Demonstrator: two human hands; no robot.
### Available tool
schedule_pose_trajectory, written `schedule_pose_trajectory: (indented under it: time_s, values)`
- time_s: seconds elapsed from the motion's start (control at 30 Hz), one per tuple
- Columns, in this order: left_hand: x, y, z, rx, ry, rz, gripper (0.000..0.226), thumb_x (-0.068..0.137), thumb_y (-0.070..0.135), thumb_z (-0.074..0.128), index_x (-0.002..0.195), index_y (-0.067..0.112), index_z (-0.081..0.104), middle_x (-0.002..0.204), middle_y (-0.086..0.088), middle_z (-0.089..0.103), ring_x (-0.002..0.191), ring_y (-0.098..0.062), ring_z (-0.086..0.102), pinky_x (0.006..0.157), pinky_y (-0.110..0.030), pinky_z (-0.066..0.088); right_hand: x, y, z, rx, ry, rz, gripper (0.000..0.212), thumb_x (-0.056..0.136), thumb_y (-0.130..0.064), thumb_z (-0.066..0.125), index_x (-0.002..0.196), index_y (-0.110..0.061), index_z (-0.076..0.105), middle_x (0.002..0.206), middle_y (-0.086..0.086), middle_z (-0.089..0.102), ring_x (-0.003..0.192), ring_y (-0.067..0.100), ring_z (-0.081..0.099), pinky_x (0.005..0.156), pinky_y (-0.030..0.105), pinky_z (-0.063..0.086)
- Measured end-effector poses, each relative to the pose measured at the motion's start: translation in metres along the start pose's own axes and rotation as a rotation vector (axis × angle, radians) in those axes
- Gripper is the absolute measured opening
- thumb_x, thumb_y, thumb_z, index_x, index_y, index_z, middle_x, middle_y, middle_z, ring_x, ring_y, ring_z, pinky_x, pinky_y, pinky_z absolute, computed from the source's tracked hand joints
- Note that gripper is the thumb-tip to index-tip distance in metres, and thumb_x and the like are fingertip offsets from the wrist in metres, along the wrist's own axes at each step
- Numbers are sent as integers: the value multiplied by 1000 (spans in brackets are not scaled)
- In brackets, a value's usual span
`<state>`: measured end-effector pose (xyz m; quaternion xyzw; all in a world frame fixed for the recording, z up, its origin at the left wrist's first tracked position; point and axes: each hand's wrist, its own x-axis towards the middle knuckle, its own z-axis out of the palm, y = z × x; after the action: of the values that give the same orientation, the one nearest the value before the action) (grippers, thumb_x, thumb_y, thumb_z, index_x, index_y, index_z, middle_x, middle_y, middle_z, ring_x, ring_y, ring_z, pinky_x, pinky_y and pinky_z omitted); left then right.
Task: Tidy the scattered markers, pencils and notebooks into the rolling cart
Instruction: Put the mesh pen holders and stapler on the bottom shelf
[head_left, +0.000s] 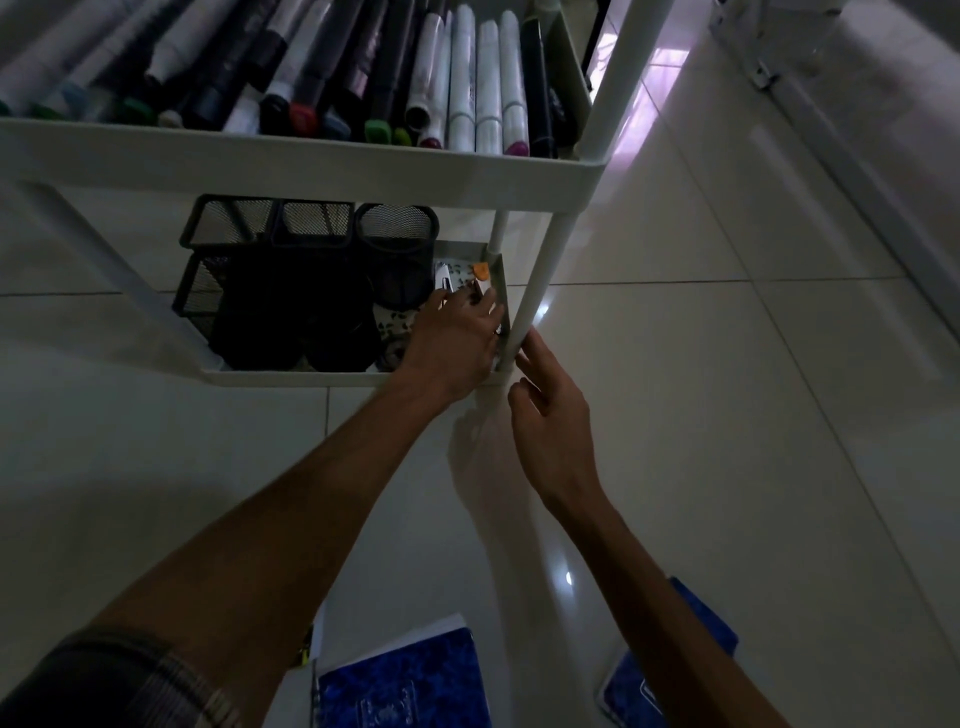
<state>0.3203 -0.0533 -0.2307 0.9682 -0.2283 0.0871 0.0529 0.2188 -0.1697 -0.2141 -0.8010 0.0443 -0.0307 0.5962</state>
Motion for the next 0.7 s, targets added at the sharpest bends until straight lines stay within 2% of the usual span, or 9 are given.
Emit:
schedule_pose_trajectory:
  time_s: [0.13,0.23,0.4,0.53,0.6,0.7]
  values:
    - [2,3,6,89,12,-79,47,90,34,49,132,12,52,136,-6,55,119,-26,53,100,-43,35,0,0,1,4,6,-4,64,89,-19,43,151,-24,33,151,-9,42,134,6,46,110,33,43]
    - [5,1,6,59,17,-146,51,87,32,56,136,18,51,135,-6,55,119,-29,50,98,-42,36,0,-2,1,20,10,-7,63,89,-25,43,151,-26,34,150,-10,44,133,6,47,108,35,45]
    - [15,0,9,-48,-22,-208,38,81,23,69,119,19,65,137,-13,44,120,-32,42,95,-41,40,0,-5,0,40,9,-16,59,91,-23,44,149,-27,37,144,-17,47,130,1,49,107,33,46]
    - [21,-3,20,-200,-5,-258,24,87,11,62,110,11,67,123,-13,51,109,-29,50,82,-35,45,1,-5,-2,50,4,-19,58,91,-21,43,148,-28,39,143,-16,50,128,1,50,106,34,47]
    - [21,-4,21,-224,14,-225,17,85,11,64,100,6,70,118,-13,54,103,-30,55,79,-35,50,1,-5,-2,47,9,-24,57,92,-20,43,148,-28,40,142,-17,50,128,0,50,106,32,47]
    - [17,1,17,-261,47,-114,20,83,15,68,97,2,73,116,-14,61,98,-29,60,76,-34,52,1,-3,-2,59,12,-26,54,96,-13,45,148,-26,40,141,-17,50,129,1,50,106,33,47]
